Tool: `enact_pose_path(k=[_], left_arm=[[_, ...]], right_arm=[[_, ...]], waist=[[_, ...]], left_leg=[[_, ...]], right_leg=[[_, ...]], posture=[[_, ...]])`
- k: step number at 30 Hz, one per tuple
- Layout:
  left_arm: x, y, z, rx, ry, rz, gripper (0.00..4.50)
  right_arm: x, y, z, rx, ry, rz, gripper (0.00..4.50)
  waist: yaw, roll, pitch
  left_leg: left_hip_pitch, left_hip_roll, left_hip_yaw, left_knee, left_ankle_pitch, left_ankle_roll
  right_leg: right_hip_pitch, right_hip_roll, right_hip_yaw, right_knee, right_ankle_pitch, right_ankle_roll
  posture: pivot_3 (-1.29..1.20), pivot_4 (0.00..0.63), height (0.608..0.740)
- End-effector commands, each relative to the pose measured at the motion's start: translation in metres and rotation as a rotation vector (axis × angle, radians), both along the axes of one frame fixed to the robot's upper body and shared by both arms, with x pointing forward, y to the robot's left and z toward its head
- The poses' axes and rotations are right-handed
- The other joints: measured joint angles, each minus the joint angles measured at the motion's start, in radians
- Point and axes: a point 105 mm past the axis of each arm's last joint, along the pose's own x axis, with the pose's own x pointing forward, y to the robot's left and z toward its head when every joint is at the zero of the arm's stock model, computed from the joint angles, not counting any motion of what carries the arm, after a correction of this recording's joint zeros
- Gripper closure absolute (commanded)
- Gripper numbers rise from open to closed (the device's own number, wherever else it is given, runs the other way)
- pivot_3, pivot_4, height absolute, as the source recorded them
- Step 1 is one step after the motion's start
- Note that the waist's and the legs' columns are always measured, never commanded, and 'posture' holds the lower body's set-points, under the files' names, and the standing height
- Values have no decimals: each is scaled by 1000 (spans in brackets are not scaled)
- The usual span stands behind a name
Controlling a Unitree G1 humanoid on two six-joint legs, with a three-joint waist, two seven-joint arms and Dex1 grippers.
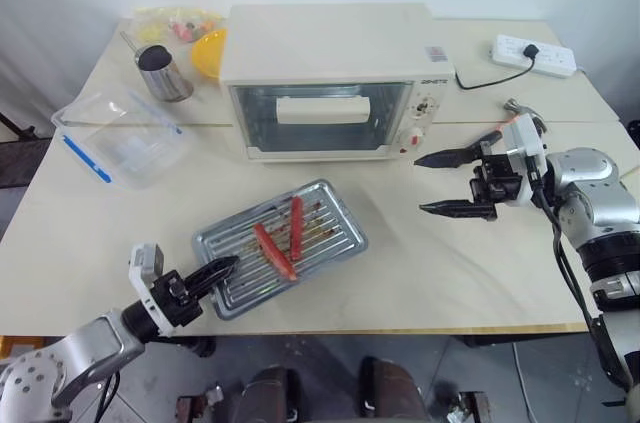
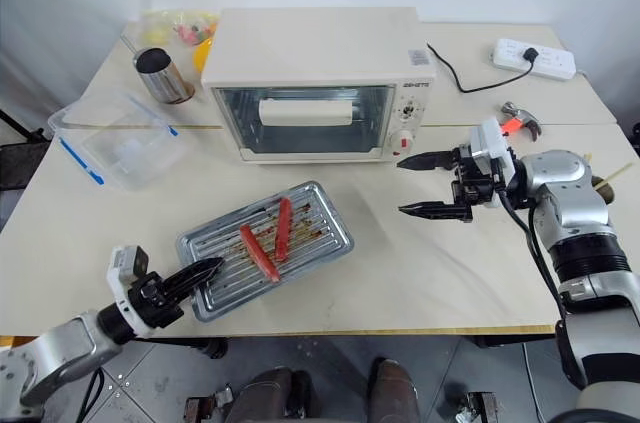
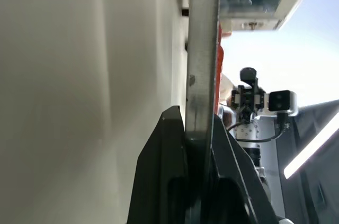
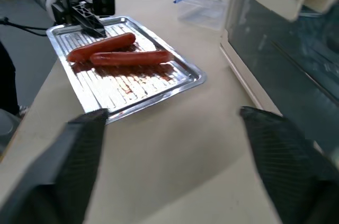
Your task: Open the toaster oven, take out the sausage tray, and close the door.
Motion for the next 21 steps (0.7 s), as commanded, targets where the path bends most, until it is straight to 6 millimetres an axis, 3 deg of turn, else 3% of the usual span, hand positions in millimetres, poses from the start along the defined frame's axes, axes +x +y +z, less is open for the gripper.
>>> enact_pose_path(k=[1, 7, 21], left_arm=[[8, -8, 8, -7, -16, -89, 4500], [63, -35, 23, 25, -23, -248, 4500], [97, -67, 3, 158, 56, -410, 4500]], right_arm=[[-9, -15, 4, -1, -6, 23, 21], [-11, -37, -17, -54, -39, -45, 21], [-25, -40, -10, 45, -50, -27, 21]], waist=[[1, 0, 0], [29, 0, 0], [57, 1, 0]], left_leg=[[0, 0, 0, 0, 0, 0], [-1, -3, -1, 0, 4, -1], [0, -5, -3, 0, 8, -2]], right_leg=[[0, 0, 0, 0, 0, 0], [0, 0, 0, 1, 1, 1], [2, 2, -1, 0, 1, 2]], posture=[[0, 150, 740], [0, 150, 740], [0, 150, 740]])
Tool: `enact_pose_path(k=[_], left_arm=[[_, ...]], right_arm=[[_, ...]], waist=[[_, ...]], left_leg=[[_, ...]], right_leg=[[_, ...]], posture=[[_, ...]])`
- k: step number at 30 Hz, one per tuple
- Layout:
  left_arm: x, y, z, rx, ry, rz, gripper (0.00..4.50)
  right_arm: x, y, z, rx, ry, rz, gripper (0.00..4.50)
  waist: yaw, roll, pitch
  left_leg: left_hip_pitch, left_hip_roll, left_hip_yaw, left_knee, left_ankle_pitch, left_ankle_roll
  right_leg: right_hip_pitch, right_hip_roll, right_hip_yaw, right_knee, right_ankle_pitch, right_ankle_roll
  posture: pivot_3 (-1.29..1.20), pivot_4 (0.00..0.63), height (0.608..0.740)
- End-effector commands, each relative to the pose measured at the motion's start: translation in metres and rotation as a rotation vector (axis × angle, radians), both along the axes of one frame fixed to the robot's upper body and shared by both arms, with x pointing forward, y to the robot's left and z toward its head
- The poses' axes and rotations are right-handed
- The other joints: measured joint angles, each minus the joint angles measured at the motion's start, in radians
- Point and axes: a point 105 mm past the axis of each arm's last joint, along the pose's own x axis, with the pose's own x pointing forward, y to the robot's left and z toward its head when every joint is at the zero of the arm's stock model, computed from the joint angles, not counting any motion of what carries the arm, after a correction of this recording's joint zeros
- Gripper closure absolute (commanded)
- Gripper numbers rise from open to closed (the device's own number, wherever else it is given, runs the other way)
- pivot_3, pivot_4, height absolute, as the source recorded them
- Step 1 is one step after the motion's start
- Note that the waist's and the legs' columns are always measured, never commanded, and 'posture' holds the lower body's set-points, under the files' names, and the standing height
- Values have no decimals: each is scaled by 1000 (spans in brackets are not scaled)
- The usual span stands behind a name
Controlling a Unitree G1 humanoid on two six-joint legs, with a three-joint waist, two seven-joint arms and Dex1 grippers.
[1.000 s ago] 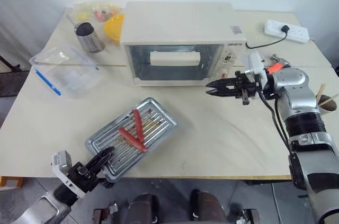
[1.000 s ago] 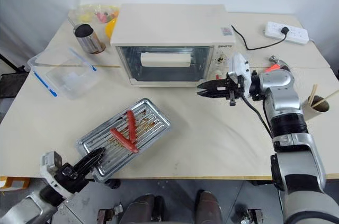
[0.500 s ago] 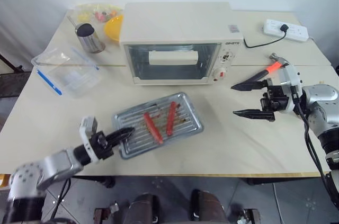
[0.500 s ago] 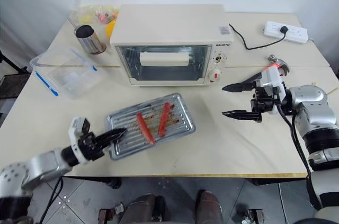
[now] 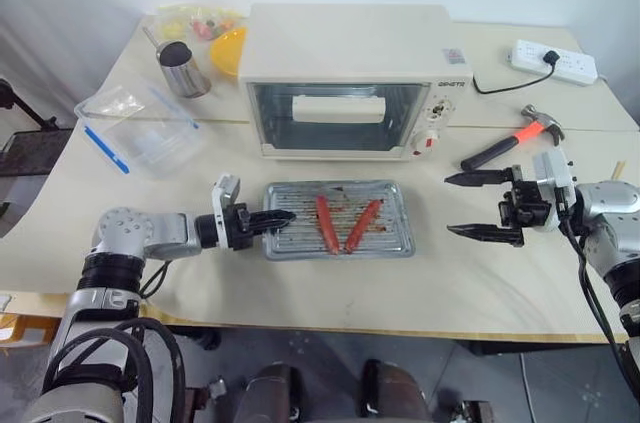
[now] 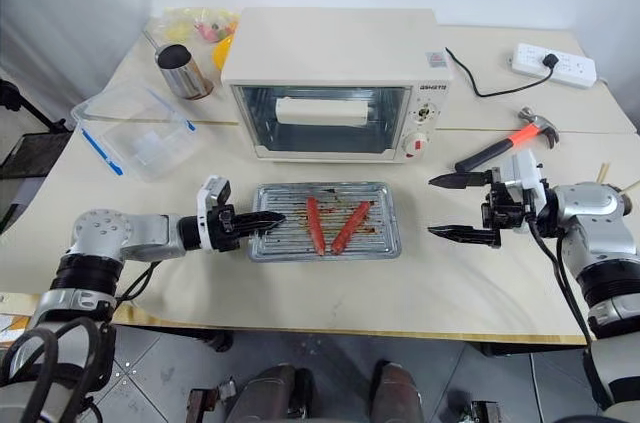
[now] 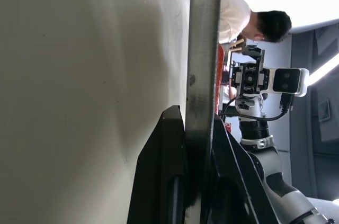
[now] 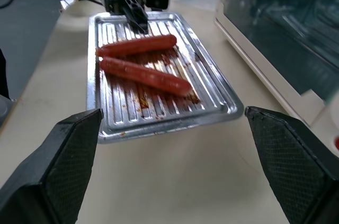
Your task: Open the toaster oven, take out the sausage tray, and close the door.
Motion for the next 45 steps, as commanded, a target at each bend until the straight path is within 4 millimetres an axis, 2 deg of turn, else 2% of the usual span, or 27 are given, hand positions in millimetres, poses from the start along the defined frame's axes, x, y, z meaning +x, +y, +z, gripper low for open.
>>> enact_pose_path(k=[1, 7, 17, 21, 22, 29, 37, 42, 44, 45], left_arm=[[4, -5, -9, 22, 13, -12, 4500], [4, -11, 5, 18, -14, -62, 4500], [6, -5, 2, 45, 7, -29, 1397], [2, 11, 8, 75, -10, -2, 207], [1, 15, 10, 81, -14, 5, 36], [-15, 42, 26, 134, -118, 50, 36], [-51, 69, 40, 277, -310, 88, 36], [-59, 84, 65, 279, -625, 160, 36], [-56, 92, 74, 378, -872, 197, 36], [-60, 92, 77, 402, -965, 156, 36]], right_arm=[[-10, -5, 16, 11, -43, 52, 21], [-8, -8, 23, 23, -76, 33, 21], [-1, -4, 24, 23, -90, 27, 0], [2, -3, 26, 20, -90, 22, 0], [2, -3, 26, 15, -88, 21, 0], [8, -2, 26, 12, -89, 12, 0], [8, 2, 23, 12, -53, 24, 0], [9, 2, 19, -17, -45, 27, 0], [9, 1, 14, -57, -36, 26, 0], [9, 0, 11, -69, -33, 25, 0]], waist=[[2, 1, 0], [2, 1, 0], [-5, 0, 0], [-8, 0, 0], [-9, 0, 0], [-29, -1, 1], [-30, -2, 1], [-28, -2, 1], [-29, -2, 1], [-29, -2, 1]], left_leg=[[0, 0, -1, 0, 1, 0], [0, 0, -2, 0, 2, 1], [-1, 0, -3, -1, 2, 1], [-1, 1, -3, -1, 2, 1], [-1, 1, -3, -1, 2, 1], [-1, 2, -4, -2, 2, 1], [-1, 3, -5, -2, 1, -1], [-1, 3, -5, -2, 0, -2], [-1, 3, -5, -2, 0, -3], [-1, 3, -4, -2, 0, -3]], right_leg=[[0, -1, 0, 0, 0, 0], [1, -4, -1, 1, 0, 1], [0, -4, -3, 0, 1, 1], [0, -3, -2, 1, 1, 1], [0, -3, -2, 1, 1, 1], [0, -3, -2, 1, 1, 1], [-1, -3, -2, 1, 1, 1], [-1, -3, -2, 1, 0, 1], [-1, -3, -2, 0, 0, 1], [-2, -3, -1, 0, 0, 0]], posture=[[0, 150, 740], [0, 150, 740], [0, 150, 740], [0, 150, 740], [0, 150, 740], [0, 150, 740], [0, 150, 740], [0, 150, 740], [0, 150, 740], [0, 150, 740]])
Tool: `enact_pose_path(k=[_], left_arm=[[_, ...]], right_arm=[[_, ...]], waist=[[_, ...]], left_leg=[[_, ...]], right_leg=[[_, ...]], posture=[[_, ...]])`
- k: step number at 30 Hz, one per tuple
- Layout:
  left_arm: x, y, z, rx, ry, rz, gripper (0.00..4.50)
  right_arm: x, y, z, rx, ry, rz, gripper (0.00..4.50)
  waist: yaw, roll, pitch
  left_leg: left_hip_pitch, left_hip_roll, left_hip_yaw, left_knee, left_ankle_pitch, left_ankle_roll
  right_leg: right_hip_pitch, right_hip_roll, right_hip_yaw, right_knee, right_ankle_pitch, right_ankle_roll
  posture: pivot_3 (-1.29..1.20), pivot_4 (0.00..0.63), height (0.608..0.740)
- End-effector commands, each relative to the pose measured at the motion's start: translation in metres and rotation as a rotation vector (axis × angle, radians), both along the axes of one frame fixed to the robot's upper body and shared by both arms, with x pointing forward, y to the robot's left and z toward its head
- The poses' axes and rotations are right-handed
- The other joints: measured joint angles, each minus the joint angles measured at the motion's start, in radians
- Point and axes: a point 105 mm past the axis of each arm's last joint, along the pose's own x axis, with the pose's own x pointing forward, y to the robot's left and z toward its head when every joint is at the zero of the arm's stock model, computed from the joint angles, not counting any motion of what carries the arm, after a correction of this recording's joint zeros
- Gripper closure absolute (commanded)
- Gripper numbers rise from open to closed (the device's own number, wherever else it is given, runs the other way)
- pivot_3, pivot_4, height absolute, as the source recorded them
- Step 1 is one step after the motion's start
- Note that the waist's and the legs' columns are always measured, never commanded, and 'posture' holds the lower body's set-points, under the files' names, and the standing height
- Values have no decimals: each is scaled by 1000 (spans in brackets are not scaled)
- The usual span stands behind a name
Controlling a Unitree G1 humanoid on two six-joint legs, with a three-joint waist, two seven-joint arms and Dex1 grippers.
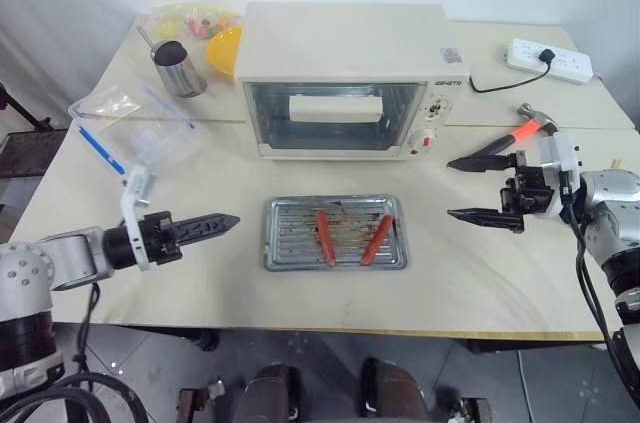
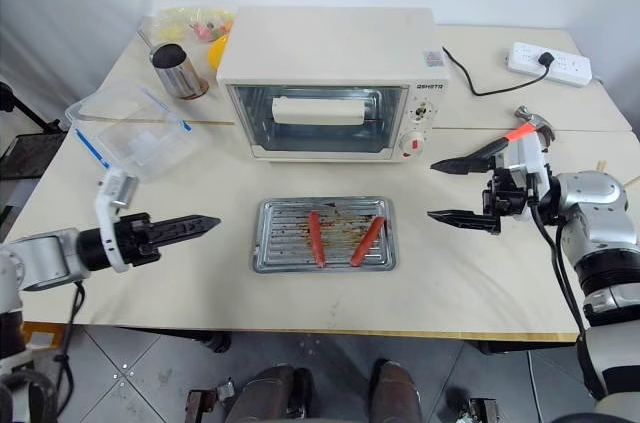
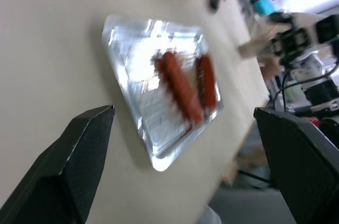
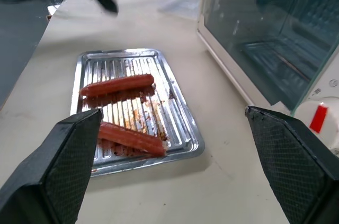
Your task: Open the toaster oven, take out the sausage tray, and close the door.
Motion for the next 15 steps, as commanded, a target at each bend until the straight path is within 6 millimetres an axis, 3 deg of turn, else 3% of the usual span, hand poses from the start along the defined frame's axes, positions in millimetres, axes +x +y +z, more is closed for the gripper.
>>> enact_pose_path(k=[1, 3, 5, 7, 8, 15], left_arm=[[-7, 2, 23, 144, -324, -87, 36], [-10, 2, 23, 175, -391, -154, 36], [-20, 4, 8, 323, -467, -323, 36], [-19, 25, -29, 521, -388, -406, 36], [-15, 33, -36, 549, -371, -393, 36], [8, 49, -38, 520, -395, -295, 36]], right_arm=[[-5, -4, 0, -57, -11, 40, 0], [-5, -4, -1, -62, -9, 41, 0], [-5, -4, -3, -83, -21, 44, 0], [-7, -6, -12, -127, -26, 45, 0], [-7, -8, -16, -146, -24, 43, 0], [-9, -18, -33, -208, -15, 10, 0]], waist=[[0, 0, 0], [1, 0, 0], [0, 0, 0], [-1, 0, 0], [-1, 0, 0], [-2, 0, 1]], left_leg=[[0, 0, 1, 0, 0, 0], [-1, 0, 2, 0, 0, 0], [-3, 0, 4, 0, 0, 0], [-3, 0, 9, -2, 0, 0], [-3, -2, 11, -2, 0, 0], [-4, 3, 21, -2, -1, 3]], right_leg=[[0, 0, 0, 0, 0, 0], [-2, 0, 0, 0, 0, -1], [-5, 0, 1, 0, 0, -1], [-8, 0, 1, 1, 0, -1], [-11, 0, 2, 2, 0, -1], [-16, -1, 1, 7, 0, -2]], posture=[[0, 150, 740], [0, 150, 740], [0, 150, 740], [0, 150, 740], [0, 150, 740], [0, 150, 740]])
